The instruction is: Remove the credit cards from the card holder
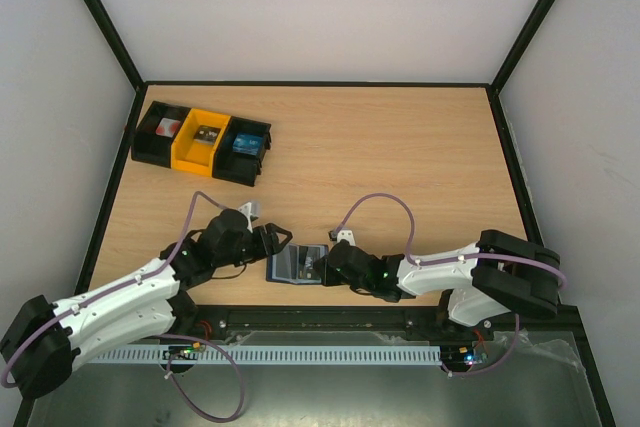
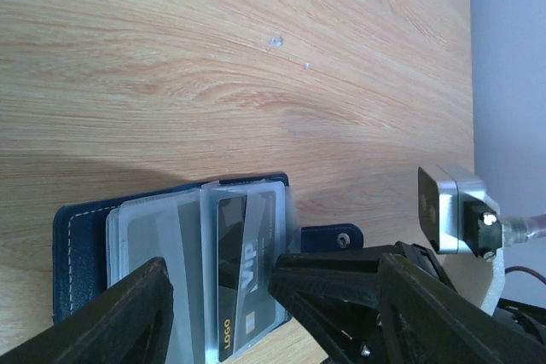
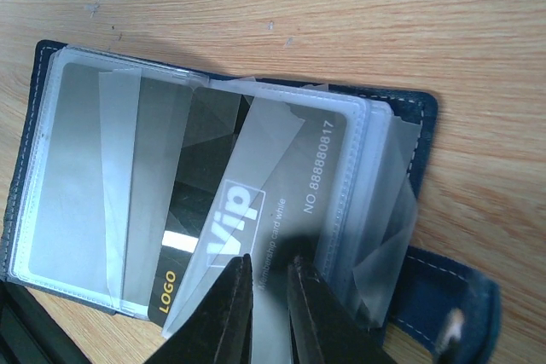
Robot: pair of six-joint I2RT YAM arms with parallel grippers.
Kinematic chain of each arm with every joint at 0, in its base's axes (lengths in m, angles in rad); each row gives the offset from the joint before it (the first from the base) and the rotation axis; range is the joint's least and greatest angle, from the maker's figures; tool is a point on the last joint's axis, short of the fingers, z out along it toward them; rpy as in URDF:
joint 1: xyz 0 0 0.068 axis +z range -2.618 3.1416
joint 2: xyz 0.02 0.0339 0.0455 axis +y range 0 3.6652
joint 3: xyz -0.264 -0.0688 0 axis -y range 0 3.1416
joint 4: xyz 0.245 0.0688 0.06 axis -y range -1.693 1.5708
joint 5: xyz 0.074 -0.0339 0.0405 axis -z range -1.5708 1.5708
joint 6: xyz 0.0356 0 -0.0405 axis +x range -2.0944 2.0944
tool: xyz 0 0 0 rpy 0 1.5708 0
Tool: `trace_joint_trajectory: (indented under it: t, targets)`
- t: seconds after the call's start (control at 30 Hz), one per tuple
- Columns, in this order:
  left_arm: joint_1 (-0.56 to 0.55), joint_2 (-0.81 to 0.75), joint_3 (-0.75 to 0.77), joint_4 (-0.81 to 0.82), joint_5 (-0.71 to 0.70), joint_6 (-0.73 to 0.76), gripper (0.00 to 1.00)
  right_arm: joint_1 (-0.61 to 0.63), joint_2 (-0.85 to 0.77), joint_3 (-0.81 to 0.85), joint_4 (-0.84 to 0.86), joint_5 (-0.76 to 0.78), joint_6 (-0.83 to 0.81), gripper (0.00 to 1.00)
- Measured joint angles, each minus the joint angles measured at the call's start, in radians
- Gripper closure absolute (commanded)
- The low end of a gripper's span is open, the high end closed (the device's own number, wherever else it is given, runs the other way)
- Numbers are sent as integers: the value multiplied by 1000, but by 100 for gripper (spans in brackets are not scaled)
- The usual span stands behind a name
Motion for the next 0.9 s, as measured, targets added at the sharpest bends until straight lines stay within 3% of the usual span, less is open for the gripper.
trace_joint_trajectory:
  t: [0.3, 0.9]
  targets:
    - [0, 24, -103, 149, 48, -37, 42, 0, 3, -7, 17, 1, 4, 87]
    - [-14, 262, -242, 541, 107, -105, 62, 0, 13, -10, 32, 1, 7, 89]
